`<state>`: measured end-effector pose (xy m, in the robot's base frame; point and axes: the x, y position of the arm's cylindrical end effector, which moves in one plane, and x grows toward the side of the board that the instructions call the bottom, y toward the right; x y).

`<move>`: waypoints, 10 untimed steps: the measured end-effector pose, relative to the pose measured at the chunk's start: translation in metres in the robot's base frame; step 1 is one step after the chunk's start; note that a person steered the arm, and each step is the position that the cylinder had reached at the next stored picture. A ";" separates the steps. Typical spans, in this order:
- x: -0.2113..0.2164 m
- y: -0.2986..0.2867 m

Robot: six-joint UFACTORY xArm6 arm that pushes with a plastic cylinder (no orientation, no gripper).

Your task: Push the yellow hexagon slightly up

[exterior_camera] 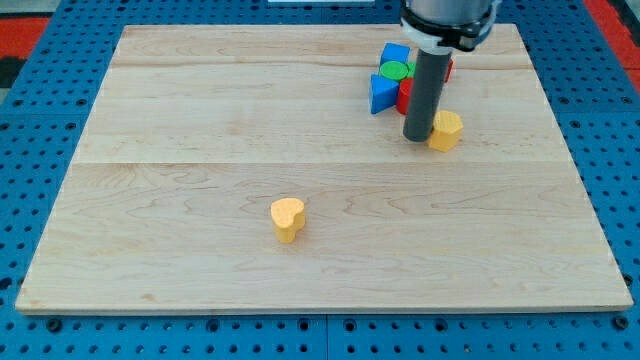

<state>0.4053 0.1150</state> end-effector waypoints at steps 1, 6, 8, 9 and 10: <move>0.013 0.000; 0.004 0.052; 0.021 0.035; 0.010 0.034; 0.000 0.034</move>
<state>0.4052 0.1486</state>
